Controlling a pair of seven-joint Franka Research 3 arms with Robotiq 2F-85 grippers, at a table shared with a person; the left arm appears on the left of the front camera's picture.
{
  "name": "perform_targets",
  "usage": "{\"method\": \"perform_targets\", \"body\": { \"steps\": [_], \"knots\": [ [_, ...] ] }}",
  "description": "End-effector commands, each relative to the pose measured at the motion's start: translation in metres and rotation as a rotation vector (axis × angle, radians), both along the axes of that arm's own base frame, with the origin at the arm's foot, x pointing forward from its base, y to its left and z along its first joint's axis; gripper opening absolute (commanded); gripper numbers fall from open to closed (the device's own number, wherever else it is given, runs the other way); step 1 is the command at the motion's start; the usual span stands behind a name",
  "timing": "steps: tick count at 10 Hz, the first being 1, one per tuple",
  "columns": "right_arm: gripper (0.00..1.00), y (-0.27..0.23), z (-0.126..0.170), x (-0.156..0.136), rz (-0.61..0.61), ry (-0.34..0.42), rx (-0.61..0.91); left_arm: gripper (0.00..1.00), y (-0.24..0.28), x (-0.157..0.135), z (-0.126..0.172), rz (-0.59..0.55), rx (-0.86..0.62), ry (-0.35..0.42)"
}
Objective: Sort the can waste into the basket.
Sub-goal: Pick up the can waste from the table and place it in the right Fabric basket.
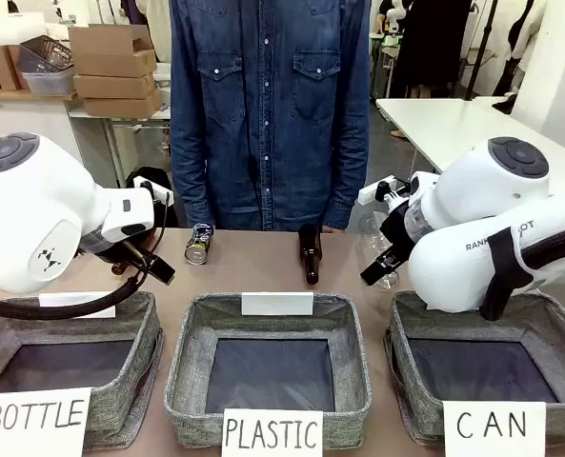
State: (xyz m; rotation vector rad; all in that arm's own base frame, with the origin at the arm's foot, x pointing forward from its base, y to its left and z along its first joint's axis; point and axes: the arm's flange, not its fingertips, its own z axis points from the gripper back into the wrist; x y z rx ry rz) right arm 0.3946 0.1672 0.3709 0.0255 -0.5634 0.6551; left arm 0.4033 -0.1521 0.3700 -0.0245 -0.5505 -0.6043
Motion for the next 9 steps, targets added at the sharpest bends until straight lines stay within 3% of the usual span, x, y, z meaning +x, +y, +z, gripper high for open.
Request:
{"method": "perform_targets", "body": {
  "steps": [1,9],
  "knots": [
    [1.00,0.0000,0.0001,0.0000,0.000,0.000,0.000,1.00,-0.0001,0.0000,0.0000,0.000,0.000,0.000],
    [1.00,0.0000,0.0001,0.0000,0.000,0.000,0.000,1.00,-0.0001,0.0000,0.0000,0.000,0.000,0.000]
  ]
}}
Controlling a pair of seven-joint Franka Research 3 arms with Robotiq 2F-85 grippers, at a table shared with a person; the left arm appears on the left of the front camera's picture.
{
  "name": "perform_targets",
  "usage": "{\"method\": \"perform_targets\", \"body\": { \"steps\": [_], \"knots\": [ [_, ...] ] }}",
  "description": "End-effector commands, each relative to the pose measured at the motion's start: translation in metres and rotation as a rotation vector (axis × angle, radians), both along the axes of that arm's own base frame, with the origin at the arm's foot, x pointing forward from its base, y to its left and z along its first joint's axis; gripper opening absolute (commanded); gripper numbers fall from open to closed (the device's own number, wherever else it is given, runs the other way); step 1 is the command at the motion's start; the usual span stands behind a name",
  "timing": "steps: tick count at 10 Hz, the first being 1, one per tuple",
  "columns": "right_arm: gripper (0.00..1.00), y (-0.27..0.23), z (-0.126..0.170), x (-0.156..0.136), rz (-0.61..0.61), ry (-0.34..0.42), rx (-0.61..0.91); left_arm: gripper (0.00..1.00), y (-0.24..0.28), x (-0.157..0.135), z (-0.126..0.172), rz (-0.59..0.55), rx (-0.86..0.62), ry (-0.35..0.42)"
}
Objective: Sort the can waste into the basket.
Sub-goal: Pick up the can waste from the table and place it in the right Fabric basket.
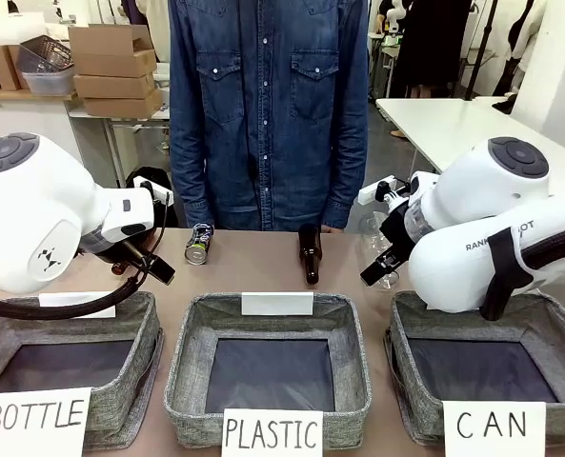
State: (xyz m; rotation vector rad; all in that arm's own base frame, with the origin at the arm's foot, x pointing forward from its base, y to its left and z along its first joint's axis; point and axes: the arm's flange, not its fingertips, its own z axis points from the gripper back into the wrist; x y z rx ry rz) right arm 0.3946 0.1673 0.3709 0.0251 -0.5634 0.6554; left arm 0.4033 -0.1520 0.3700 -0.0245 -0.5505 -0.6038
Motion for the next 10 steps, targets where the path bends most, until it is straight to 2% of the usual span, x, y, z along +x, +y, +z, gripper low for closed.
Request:
{"method": "perform_targets", "body": {
  "steps": [1,5,6,7,8,9,10],
  "knots": [
    [1.00,0.000,0.000,0.000,0.000,0.000,0.001,1.00,0.000,0.000,0.000,-0.001,0.000,0.000],
    [1.00,0.000,0.000,0.000,0.000,0.000,0.000,1.00,0.000,0.000,0.000,0.000,0.000,0.000],
    [1.00,-0.002,0.014,-0.007,-0.004,0.032,-0.009,1.00,0.000,-0.009,0.018,-0.027,-0.010,0.027],
    [1.00,-0.005,0.039,-0.020,-0.005,0.049,0.012,1.00,0.004,-0.023,0.040,-0.069,0.005,0.064],
    [1.00,-0.011,0.071,-0.038,-0.069,0.063,0.059,1.00,0.010,-0.043,0.064,-0.065,0.034,0.071],
    [1.00,-0.022,0.107,-0.065,-0.116,0.037,0.066,1.00,0.020,-0.073,0.088,-0.074,0.095,0.014],
    [1.00,-0.035,0.133,-0.091,-0.066,-0.004,0.099,1.00,0.030,-0.102,0.107,-0.065,0.124,-0.055]
  ]
}}
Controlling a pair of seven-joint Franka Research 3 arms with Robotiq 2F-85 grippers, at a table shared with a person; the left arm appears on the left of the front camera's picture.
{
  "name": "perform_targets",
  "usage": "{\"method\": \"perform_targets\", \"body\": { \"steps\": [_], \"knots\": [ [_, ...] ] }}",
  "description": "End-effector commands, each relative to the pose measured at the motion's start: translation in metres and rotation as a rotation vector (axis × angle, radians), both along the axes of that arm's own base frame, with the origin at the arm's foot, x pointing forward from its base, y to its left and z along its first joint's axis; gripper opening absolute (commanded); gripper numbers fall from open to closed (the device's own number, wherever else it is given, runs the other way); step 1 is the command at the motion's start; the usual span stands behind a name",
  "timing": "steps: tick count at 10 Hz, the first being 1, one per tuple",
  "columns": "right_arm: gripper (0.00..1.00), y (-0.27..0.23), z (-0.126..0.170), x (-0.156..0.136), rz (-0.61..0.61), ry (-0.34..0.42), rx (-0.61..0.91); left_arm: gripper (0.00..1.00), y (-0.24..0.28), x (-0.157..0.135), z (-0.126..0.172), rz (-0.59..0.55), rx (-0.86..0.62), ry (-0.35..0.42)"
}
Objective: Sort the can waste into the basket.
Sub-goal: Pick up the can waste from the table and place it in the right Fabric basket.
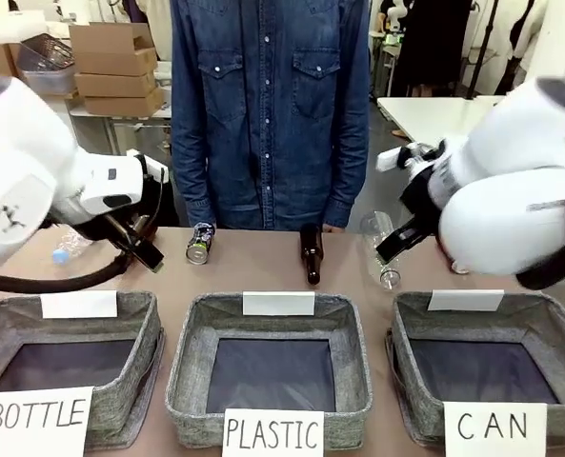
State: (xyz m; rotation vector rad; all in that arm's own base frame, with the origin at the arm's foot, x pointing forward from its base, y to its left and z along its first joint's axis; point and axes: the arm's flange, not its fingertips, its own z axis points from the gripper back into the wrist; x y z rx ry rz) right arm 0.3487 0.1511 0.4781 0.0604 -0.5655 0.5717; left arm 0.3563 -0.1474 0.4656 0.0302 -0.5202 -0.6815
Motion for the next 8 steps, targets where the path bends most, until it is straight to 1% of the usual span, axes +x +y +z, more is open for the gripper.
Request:
{"method": "perform_targets", "body": {
  "steps": [1,2,3,4,5,6,7,8],
  "knots": [
    [1.00,-0.028,0.043,-0.070,0.050,-0.064,0.063,1.00,0.033,-0.080,0.024,-0.010,0.041,-0.123],
    [1.00,-0.030,0.046,-0.083,0.020,-0.121,0.035,1.00,0.034,-0.094,0.025,-0.011,0.057,-0.179],
    [1.00,-0.008,0.038,-0.025,0.003,-0.037,0.025,1.00,0.007,-0.019,0.035,-0.001,0.024,-0.056],
    [1.00,-0.008,0.038,-0.025,0.003,-0.037,0.025,1.00,0.007,-0.019,0.035,-0.001,0.024,-0.056],
    [1.00,-0.018,0.074,-0.057,0.010,-0.090,0.040,1.00,0.014,-0.046,0.071,-0.002,0.040,-0.127],
    [1.00,-0.019,0.068,-0.046,0.015,-0.002,0.078,1.00,0.017,-0.046,0.073,-0.095,0.053,-0.032],
    [1.00,-0.041,0.071,-0.044,0.005,0.108,0.245,1.00,0.044,-0.050,0.083,-0.165,-0.036,0.102],
    [1.00,-0.067,0.080,-0.045,-0.007,0.269,0.507,1.00,0.078,-0.049,0.087,-0.196,-0.157,0.244]
  ]
}}
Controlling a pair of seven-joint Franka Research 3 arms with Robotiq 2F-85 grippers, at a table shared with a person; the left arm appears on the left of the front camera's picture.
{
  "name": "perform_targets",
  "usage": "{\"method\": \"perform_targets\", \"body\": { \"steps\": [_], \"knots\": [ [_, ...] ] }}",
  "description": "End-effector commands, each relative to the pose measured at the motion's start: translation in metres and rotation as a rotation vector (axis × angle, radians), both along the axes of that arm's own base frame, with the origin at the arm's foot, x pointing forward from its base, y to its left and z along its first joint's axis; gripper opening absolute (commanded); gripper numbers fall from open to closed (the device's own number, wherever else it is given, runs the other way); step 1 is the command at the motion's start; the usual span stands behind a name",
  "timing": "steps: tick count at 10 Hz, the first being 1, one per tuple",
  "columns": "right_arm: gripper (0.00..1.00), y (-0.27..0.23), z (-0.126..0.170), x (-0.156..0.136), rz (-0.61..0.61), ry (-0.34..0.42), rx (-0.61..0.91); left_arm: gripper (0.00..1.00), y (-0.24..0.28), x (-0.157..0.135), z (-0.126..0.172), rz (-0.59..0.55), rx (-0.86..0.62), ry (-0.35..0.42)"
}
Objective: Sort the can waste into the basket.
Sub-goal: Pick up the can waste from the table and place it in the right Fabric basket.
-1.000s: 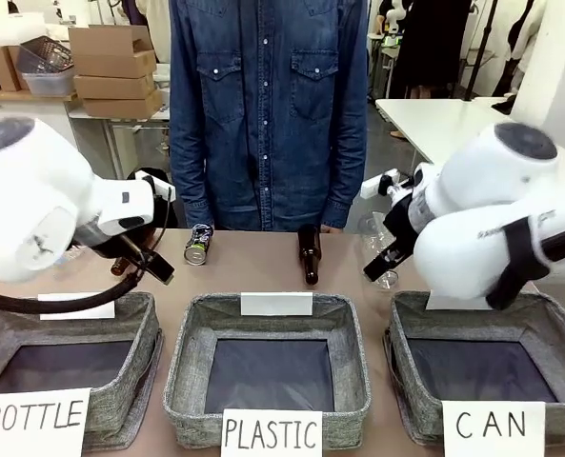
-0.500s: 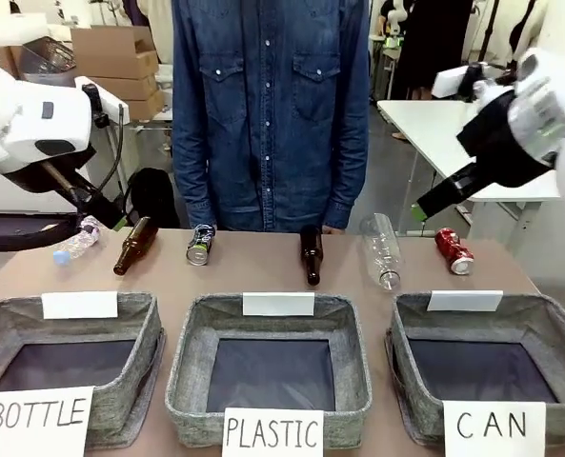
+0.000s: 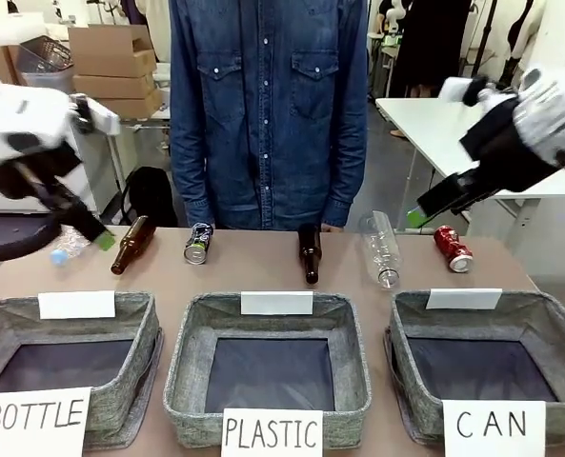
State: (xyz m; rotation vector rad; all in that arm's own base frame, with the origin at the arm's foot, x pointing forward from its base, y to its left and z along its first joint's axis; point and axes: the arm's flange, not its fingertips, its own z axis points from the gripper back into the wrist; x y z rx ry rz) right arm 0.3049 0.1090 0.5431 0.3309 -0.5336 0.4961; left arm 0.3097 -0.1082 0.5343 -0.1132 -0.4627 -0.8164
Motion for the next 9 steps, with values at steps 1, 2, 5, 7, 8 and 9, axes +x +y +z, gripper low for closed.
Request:
{"method": "perform_targets", "body": {
  "steps": [1,2,5,7,8,9],
  "knots": [
    [1.00,-0.055,0.021,-0.002,-0.048,0.308,0.493,1.00,0.074,-0.002,0.019,-0.116,-0.263,0.289],
    [1.00,-0.082,0.023,-0.003,-0.107,0.382,0.676,1.00,0.107,-0.001,0.015,-0.121,-0.438,0.349],
    [1.00,-0.150,0.020,-0.014,-0.245,0.370,1.016,1.00,0.183,-0.004,0.006,0.000,-1.121,0.245],
    [1.00,-0.170,0.014,-0.025,-0.299,0.308,1.071,1.00,0.197,-0.014,0.006,0.010,-1.333,0.113],
    [1.00,-0.173,0.013,-0.032,-0.301,0.267,1.075,1.00,0.191,-0.011,0.007,-0.050,-1.339,0.109],
    [1.00,-0.172,0.013,-0.037,-0.280,0.240,1.059,1.00,0.183,-0.006,0.006,-0.070,-1.320,0.137]
  ]
}}
